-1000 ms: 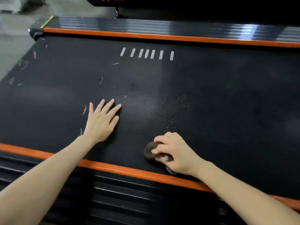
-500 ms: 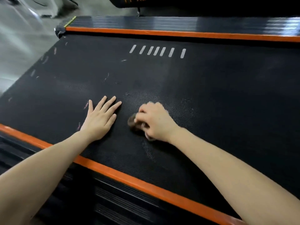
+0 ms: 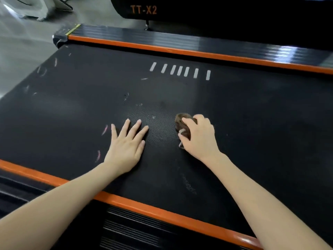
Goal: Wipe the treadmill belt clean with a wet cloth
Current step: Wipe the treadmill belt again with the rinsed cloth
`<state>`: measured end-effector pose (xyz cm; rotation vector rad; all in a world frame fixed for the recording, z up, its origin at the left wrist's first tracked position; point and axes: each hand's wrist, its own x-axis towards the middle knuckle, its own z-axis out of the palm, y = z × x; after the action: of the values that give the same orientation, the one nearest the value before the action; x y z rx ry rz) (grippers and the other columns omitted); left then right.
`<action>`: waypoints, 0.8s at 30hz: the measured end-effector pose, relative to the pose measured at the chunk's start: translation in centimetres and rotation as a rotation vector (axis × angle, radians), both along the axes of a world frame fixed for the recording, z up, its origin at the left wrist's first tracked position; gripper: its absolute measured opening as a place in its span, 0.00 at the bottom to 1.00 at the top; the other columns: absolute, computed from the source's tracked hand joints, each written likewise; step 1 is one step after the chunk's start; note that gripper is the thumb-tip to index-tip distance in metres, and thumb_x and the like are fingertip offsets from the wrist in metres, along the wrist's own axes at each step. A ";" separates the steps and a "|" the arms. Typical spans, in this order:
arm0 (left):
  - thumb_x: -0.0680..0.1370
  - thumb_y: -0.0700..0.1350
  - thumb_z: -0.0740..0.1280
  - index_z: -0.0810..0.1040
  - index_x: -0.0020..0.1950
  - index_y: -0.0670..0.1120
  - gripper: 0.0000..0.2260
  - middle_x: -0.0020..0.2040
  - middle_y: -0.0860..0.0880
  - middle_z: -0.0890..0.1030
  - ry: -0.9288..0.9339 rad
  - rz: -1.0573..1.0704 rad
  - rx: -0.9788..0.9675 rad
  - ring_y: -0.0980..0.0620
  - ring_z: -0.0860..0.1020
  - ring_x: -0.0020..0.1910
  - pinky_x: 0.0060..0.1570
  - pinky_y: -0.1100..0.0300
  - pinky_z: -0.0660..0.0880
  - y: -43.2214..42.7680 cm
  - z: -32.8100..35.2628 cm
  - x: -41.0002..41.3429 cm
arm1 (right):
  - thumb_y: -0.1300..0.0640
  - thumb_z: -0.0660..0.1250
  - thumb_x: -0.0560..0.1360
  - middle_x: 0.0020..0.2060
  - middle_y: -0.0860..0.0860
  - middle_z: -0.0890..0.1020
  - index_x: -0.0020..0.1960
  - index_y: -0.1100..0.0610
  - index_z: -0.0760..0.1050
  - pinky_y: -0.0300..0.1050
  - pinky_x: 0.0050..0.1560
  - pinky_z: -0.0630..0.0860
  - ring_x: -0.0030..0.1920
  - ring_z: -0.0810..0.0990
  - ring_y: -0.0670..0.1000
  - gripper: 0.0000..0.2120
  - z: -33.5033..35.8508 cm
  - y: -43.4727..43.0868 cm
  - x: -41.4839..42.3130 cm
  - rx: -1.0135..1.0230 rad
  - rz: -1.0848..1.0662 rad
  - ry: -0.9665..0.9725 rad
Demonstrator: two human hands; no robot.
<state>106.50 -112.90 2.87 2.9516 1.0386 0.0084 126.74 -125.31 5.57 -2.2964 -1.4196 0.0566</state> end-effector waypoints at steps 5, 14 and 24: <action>0.79 0.55 0.45 0.65 0.74 0.51 0.25 0.74 0.47 0.65 -0.024 -0.027 -0.050 0.39 0.58 0.74 0.68 0.32 0.50 0.1 0.2 -0.4 | 0.57 0.61 0.80 0.50 0.49 0.81 0.57 0.51 0.77 0.38 0.52 0.74 0.51 0.80 0.46 0.09 5.3 -1.0 -2.9 0.196 -0.205 0.819; 0.78 0.54 0.48 0.72 0.68 0.46 0.25 0.69 0.41 0.72 -0.169 -0.026 -0.057 0.37 0.66 0.70 0.67 0.32 0.52 8.8 2.3 -3.8 | 0.52 0.57 0.78 0.57 0.56 0.79 0.62 0.56 0.77 0.51 0.55 0.72 0.56 0.78 0.58 0.18 7.5 -0.7 -7.8 0.148 -0.400 -0.076; 0.78 0.59 0.41 0.65 0.74 0.52 0.28 0.75 0.44 0.63 -0.134 -0.198 -0.041 0.39 0.55 0.75 0.70 0.36 0.42 12.8 -0.2 -1.1 | 0.44 0.56 0.77 0.68 0.58 0.72 0.65 0.45 0.75 0.68 0.63 0.67 0.66 0.70 0.65 0.19 -1.0 1.2 -10.1 -0.144 -0.145 -0.179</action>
<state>105.39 -100.08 2.69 2.9545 0.7190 0.1776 116.68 -124.09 4.57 -2.5724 -1.3682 -0.0963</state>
